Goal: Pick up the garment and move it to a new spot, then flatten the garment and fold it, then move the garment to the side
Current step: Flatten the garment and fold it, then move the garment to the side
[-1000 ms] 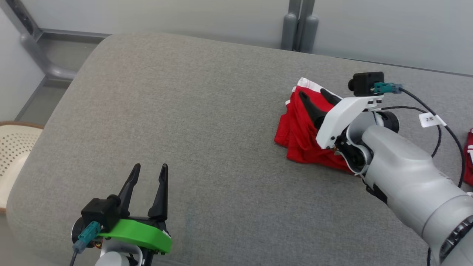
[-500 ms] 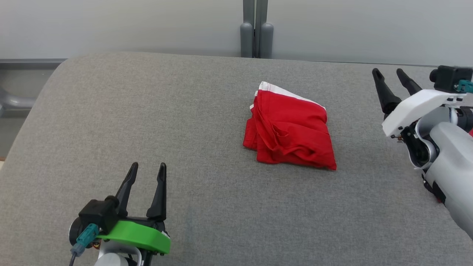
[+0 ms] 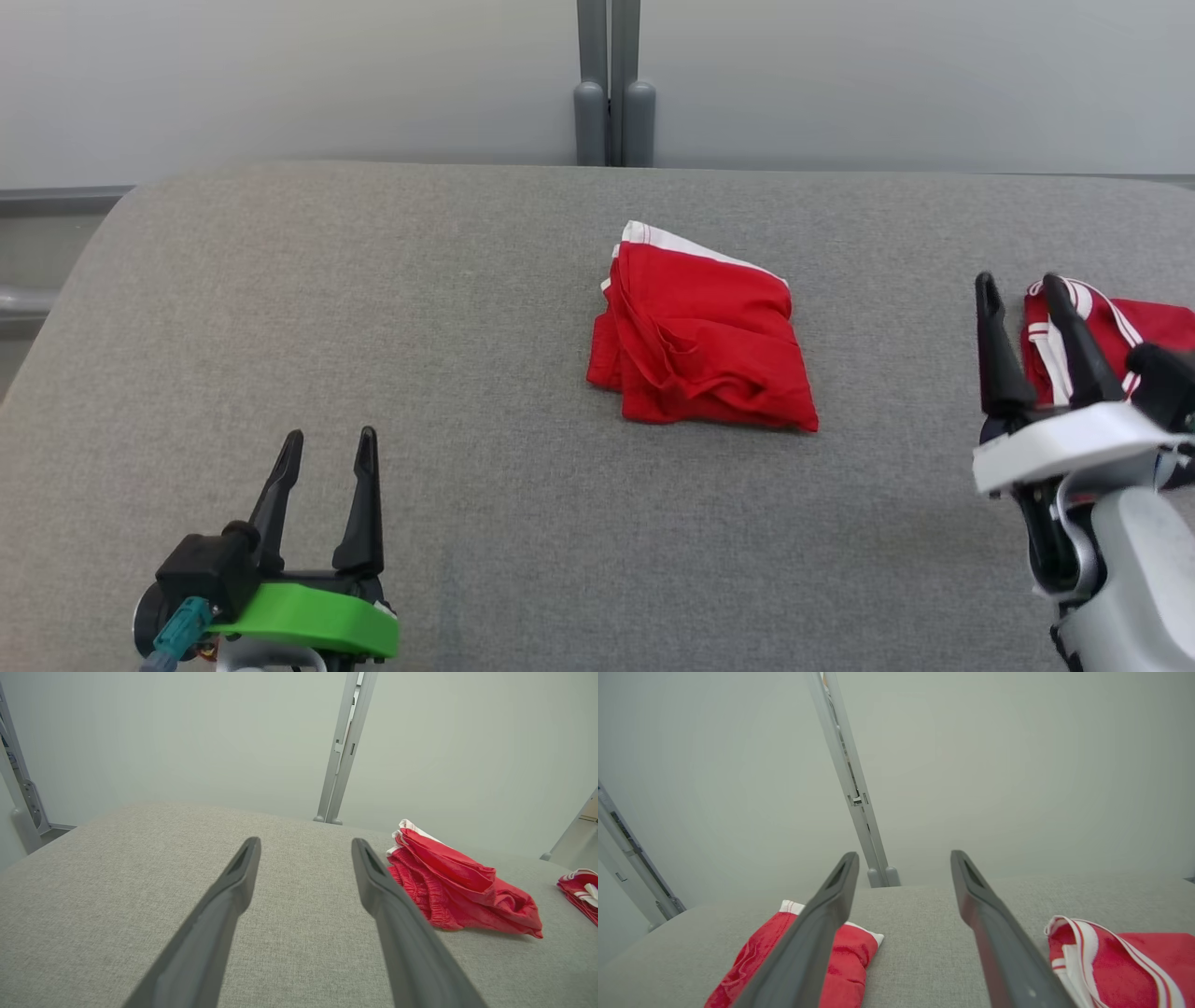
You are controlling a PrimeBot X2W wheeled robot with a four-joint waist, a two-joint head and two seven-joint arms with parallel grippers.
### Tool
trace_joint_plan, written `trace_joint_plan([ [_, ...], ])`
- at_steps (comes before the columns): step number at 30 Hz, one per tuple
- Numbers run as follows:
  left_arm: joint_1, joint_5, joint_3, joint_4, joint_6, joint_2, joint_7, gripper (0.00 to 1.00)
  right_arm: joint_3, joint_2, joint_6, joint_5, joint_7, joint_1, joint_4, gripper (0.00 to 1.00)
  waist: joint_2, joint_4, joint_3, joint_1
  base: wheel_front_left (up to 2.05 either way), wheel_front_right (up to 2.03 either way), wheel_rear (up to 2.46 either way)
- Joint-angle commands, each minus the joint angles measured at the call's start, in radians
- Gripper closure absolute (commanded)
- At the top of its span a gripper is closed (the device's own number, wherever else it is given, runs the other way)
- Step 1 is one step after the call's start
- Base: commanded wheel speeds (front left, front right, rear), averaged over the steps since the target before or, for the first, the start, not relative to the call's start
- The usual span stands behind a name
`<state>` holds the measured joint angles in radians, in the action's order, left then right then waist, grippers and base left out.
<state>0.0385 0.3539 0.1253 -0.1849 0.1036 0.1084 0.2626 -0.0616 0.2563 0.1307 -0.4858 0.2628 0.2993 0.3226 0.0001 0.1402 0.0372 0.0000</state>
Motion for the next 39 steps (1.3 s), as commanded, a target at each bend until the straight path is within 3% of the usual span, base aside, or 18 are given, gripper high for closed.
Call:
trace_joint_plan([
  [1, -0.023, -0.015, -0.011, 0.006, -0.006, -0.003, 0.002, 0.00, 0.020, -0.022, 0.000, 0.029, 0.002, -0.048, -0.043, 0.00, -0.0001, -0.022, -0.015, 0.0000, 0.00, 0.00, 0.00],
  [7, -0.047, -0.047, -0.046, 0.032, -0.012, -0.006, 0.002, 0.00, 0.038, -0.081, 0.000, 0.095, 0.002, -0.183, -0.136, 0.00, -0.0001, -0.071, -0.033, 0.0000, 0.00, 0.00, 0.00],
  [17, -0.074, -0.094, -0.096, 0.051, -0.008, -0.020, 0.002, 0.00, 0.020, -0.121, 0.000, 0.122, 0.002, -0.255, -0.146, 0.00, -0.0001, -0.124, -0.042, 0.0000, 0.00, 0.00, 0.00],
  [39, -0.052, -0.130, -0.109, 0.041, 0.016, -0.045, 0.002, 0.00, -0.002, -0.127, 0.000, 0.129, 0.002, -0.229, -0.106, 0.00, -0.0001, -0.103, -0.026, 0.0000, 0.00, 0.00, 0.00],
])
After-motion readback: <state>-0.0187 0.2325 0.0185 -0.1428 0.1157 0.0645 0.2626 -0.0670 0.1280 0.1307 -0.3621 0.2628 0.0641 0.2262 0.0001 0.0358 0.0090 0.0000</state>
